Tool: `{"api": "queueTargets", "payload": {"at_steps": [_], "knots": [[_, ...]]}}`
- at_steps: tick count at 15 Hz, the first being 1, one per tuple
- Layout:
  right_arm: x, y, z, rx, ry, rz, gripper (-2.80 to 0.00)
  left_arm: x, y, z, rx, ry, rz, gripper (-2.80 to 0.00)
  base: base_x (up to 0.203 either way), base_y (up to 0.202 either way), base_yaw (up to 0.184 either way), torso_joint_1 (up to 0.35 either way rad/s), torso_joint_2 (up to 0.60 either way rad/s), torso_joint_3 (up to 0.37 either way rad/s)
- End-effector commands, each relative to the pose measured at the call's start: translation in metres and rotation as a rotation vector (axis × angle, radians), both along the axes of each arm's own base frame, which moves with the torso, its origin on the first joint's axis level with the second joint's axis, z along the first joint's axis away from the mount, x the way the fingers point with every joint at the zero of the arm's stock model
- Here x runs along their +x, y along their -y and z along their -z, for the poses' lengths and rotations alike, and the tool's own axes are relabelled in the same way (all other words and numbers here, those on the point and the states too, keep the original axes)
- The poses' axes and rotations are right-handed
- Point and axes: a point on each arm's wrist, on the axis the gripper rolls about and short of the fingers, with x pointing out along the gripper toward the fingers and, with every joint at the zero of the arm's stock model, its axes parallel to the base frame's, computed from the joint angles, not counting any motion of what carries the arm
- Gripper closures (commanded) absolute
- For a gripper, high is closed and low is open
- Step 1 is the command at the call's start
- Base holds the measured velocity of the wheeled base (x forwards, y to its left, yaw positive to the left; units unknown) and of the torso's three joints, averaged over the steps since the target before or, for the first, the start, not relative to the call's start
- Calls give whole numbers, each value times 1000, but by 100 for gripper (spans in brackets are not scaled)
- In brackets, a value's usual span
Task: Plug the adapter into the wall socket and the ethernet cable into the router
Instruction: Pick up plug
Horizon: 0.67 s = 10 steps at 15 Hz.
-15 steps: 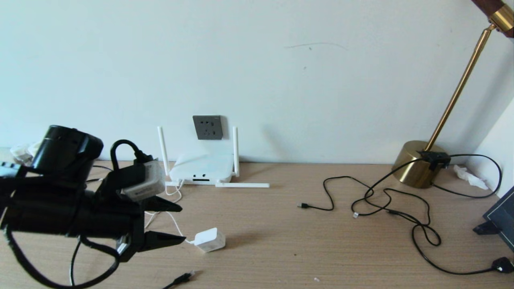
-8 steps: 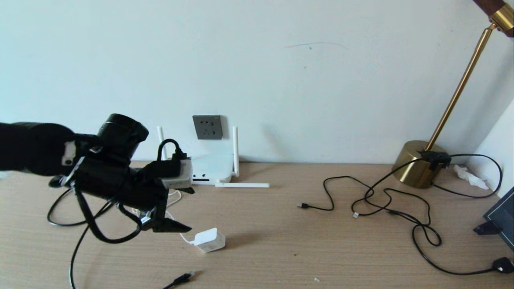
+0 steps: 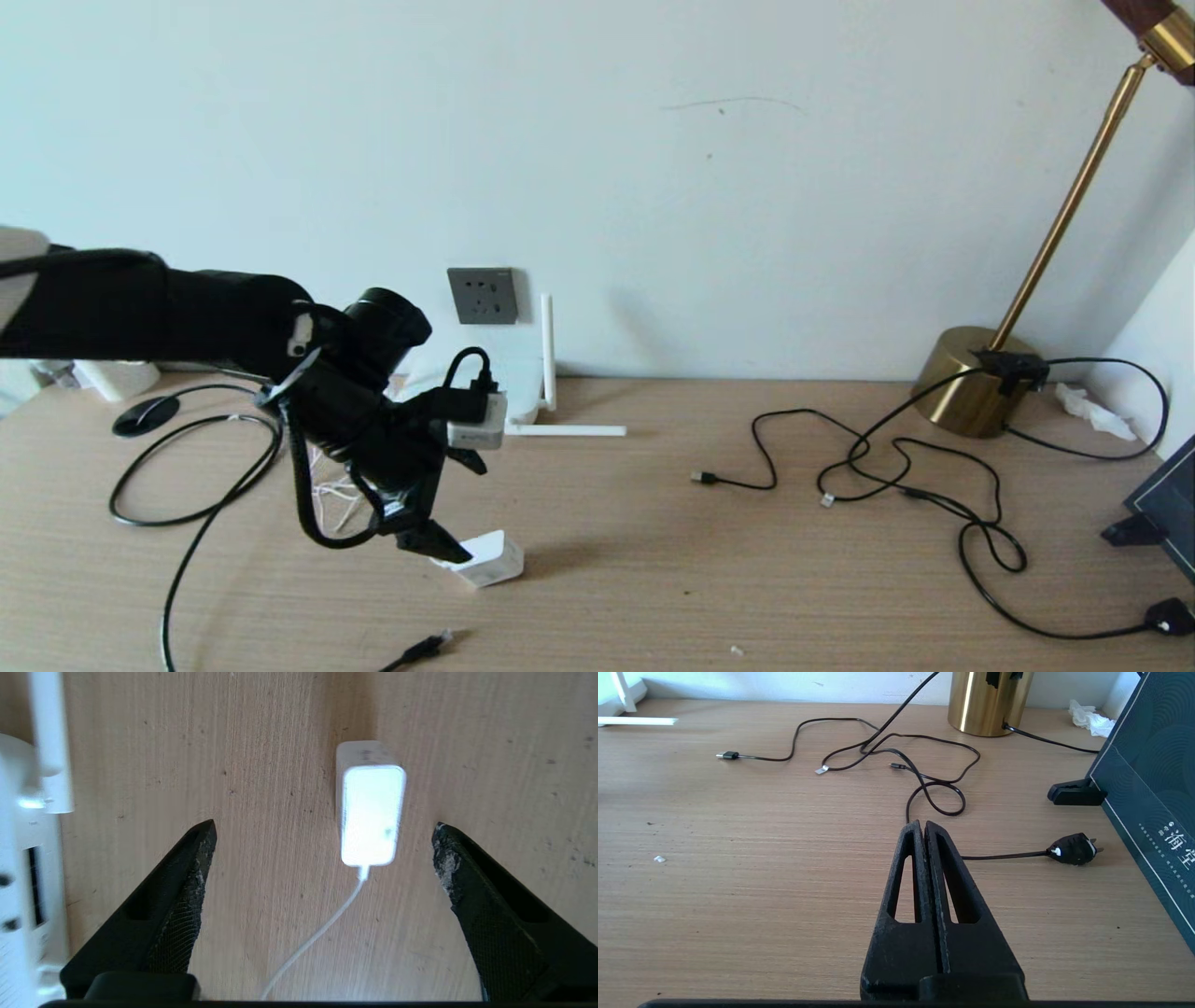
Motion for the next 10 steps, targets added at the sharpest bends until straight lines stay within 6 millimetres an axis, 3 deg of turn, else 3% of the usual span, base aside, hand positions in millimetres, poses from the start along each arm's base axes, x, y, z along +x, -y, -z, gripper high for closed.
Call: {"api": "queueTargets", "payload": {"at_steps": [1,10], "knots": [[0,0,0,0,0,0,0,7,4,13,8,-36,3,-280,0,0,0,0,0,0],[0,0,0,0,0,0,0,2,13,24,14,-81,5,-280,0,0,0,0,0,0]]}}
